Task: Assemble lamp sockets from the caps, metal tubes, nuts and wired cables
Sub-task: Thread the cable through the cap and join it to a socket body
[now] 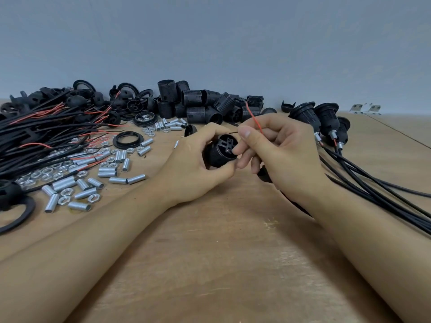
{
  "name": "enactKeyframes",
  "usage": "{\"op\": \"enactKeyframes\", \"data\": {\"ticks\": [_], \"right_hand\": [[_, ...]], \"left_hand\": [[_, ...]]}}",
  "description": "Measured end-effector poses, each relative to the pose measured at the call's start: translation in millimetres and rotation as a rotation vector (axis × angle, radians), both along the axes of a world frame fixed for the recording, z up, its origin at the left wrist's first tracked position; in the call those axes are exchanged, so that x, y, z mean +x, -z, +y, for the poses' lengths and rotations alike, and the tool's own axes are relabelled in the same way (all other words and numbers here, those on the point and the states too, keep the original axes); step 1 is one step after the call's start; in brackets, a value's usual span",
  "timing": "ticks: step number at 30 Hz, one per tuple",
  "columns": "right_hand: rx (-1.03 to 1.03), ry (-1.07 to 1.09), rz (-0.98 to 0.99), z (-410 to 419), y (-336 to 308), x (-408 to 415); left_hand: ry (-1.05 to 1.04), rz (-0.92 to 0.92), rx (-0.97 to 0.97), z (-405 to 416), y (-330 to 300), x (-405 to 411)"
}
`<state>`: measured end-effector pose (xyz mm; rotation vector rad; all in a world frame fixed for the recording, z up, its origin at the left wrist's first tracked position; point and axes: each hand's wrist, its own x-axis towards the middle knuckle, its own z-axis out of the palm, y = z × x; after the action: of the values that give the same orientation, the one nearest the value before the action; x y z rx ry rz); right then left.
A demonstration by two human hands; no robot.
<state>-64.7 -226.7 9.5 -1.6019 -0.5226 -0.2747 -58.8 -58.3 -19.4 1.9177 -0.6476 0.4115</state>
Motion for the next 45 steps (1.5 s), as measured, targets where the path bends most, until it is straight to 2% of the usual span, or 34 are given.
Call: {"op": "enactKeyframes", "data": {"ticks": [3,10,15,25,32,35,39,45], "right_hand": [[-0.048,0.007,0.004,0.8,1.8,0.5],[-0.118,-0.016,-0.072,-0.7,2.4,-2.4],[-0.297,0.048,-0.248,-0.7,3.0,-6.0],[-0.344,0.095,-0.287,-0.6,3.8,-4.3],[-0.441,0.081,-0.339,0.6,6.4,-3.7],[-0.430,0.067,-0.315,2.6,8.5,-3.2],[-0.368,0.050,-0.274,3.1,8.8,-0.7],[-0.381,0.038,-0.270,1.7,8.9,-0.5]], "left_hand": [[-0.077,-0.008,0.061,0.6,0.5,1.6],[-0.171,-0.080,0.053,1.0,1.1,3.3],[-0.151,-0.085,0.056,2.1,0.4,3.5],[-0.166,-0.091,0.098,2.0,1.3,3.0],[-0.097,-0.098,0.172,2.4,1.2,3.5],[-0.085,-0.109,0.231,0.9,2.7,3.4],[-0.086,-0.101,0.173,0.0,2.4,4.1],[-0.105,-0.056,0.130,0.8,2.3,5.1]]}}
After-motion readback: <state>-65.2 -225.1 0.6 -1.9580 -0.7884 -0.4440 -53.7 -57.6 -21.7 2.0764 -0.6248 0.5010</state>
